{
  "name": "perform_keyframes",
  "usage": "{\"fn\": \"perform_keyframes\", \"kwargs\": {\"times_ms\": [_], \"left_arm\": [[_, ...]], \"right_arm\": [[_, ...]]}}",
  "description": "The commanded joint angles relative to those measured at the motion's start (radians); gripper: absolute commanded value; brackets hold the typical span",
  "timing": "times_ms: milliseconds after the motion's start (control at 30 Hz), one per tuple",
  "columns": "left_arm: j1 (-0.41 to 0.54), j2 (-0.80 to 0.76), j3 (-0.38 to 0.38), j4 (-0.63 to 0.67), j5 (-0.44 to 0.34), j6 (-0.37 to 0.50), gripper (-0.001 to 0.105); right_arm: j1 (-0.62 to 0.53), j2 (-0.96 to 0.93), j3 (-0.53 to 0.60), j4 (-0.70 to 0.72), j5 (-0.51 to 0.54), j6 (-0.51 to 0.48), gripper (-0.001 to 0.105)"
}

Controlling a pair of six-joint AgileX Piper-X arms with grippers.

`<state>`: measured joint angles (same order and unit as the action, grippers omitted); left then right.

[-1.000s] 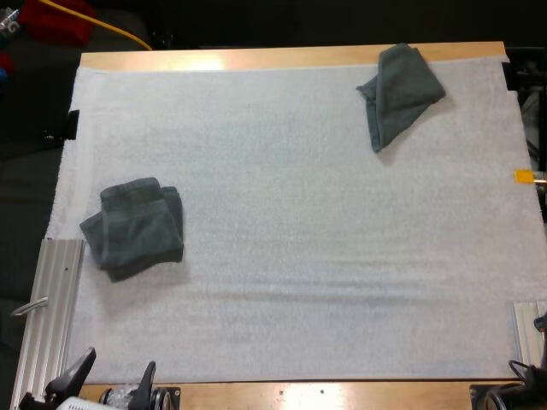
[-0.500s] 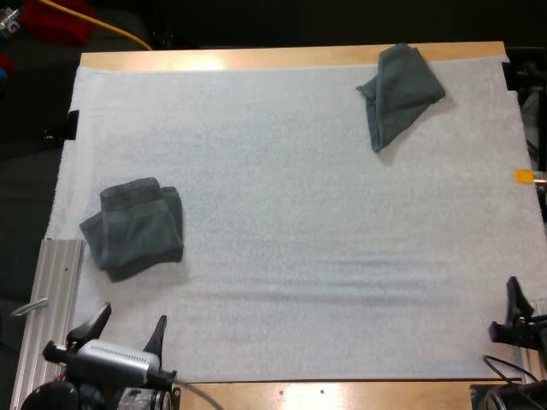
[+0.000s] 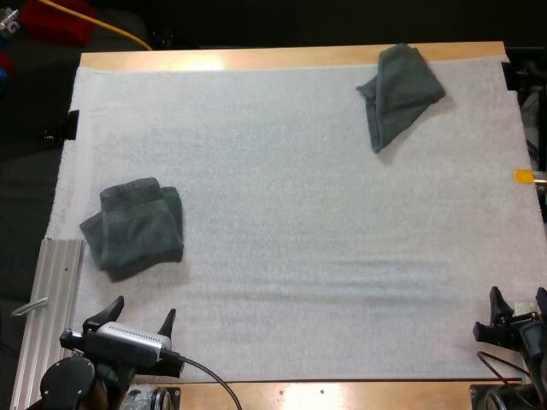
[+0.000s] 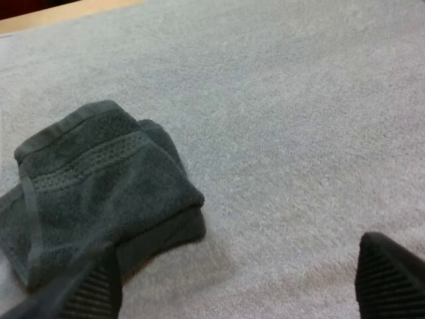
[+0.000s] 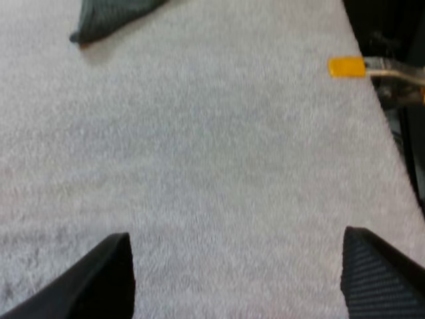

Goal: Pick towel from pile, fold and stack

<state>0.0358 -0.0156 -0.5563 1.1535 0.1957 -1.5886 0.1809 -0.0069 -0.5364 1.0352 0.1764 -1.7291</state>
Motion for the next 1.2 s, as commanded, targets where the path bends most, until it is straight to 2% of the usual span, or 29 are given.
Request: {"fn": "perform_keyframes", "kwargs": {"times_ms": [0, 233, 1167], "left_arm": [[0.003, -0.136, -0.001, -0.016, 0.002, 0.000, 0.070], [0.003, -0.136, 0.007, -0.057, 0.002, 0.000, 0.070], [0.003, -0.136, 0.006, -0.056, 0.002, 0.000, 0.070]], "right_arm": [[-0.003, -0.044, 0.005, 0.002, 0.002, 0.007, 0.064], [-0.003, -0.044, 0.007, 0.000, 0.004, 0.007, 0.064], [-0.003, -0.044, 0.007, 0.000, 0.004, 0.007, 0.064]]}}
